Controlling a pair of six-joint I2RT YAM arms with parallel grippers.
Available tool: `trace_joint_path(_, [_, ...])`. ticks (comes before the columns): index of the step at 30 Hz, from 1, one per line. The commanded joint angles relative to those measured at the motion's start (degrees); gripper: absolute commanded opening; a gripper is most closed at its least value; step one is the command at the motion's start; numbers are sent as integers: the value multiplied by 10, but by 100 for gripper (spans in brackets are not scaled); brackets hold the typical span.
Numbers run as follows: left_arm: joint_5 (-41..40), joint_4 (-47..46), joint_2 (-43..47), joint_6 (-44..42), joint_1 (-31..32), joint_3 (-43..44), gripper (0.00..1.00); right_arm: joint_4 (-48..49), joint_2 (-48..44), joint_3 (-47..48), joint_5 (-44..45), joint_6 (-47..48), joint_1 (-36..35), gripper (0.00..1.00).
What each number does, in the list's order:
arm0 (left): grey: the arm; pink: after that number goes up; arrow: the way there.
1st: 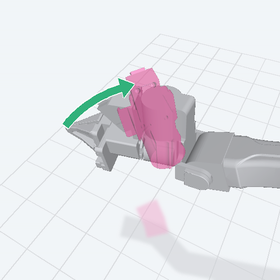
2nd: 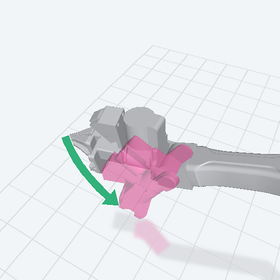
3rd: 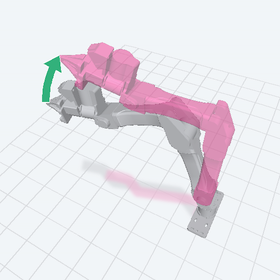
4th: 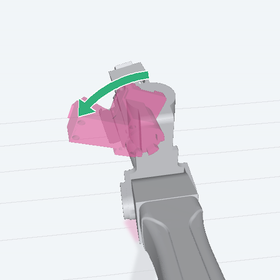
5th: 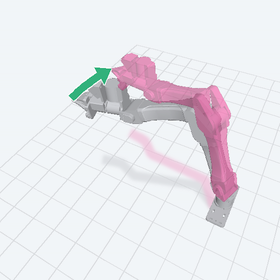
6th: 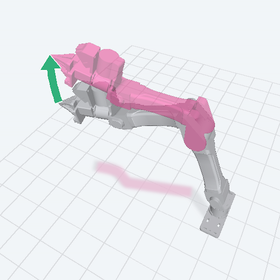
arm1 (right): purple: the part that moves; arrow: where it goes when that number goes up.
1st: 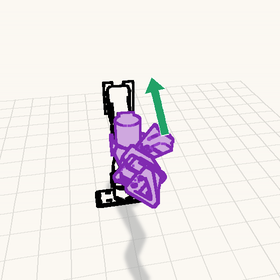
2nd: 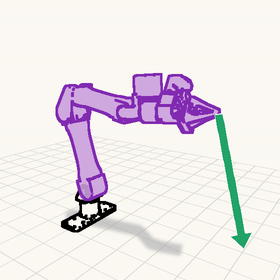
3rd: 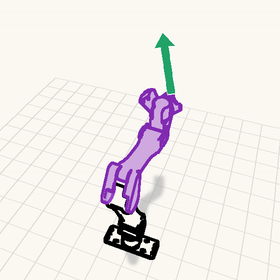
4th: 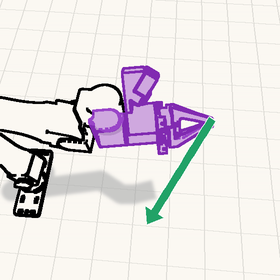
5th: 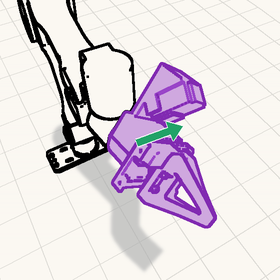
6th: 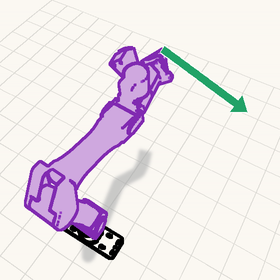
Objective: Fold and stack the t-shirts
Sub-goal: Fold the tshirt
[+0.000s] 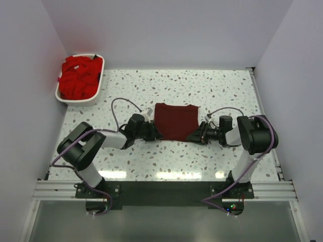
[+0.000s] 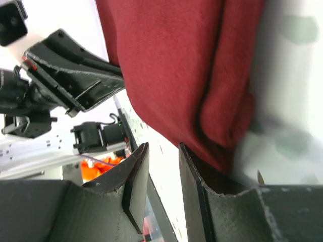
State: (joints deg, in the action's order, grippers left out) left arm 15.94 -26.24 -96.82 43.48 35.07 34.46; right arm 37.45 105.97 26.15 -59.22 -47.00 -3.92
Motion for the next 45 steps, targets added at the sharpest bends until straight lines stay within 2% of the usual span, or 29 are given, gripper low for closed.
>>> trace_joint_path(1, [-19, 28, 46, -1, -15, -33, 20, -72, -51, 7, 73, 53, 1, 36])
trace_joint_path(2, [-19, 33, 59, -2, -15, -33, 21, -106, -70, 16, 76, 85, -3, 36])
trace_joint_path(5, [-25, 47, 107, -3, -18, -22, 25, -158, -137, 46, 66, 88, -6, 38])
trace_joint_path(9, [-22, 40, 93, -11, -55, 38, 28, -182, -169, 128, 94, 82, -5, 40])
trace_joint_path(14, [22, 15, -10, -13, -103, 146, 28, -151, -79, 229, 99, 61, -5, 39])
trace_joint_path(18, [25, 15, -105, -25, -106, 241, 27, -92, 8, 295, 103, 25, -4, 39])
trace_joint_path(21, [17, 22, -155, -32, -112, 281, 26, -79, 78, 327, 104, 23, 0, 38])
trace_joint_path(27, [11, -4, -211, -12, -151, 283, 22, -26, 180, 366, 116, -20, 35, 39])
trace_joint_path(32, [23, -17, -240, -6, -161, 276, 19, 10, 204, 368, 116, -50, 57, 42])
trace_joint_path(39, [24, -36, -207, 6, -171, 249, 22, 14, 165, 353, 113, -55, 73, 46])
trace_joint_path(45, [17, -7, -122, 3, -172, 233, 34, -48, 74, 333, 106, -27, 73, 50])
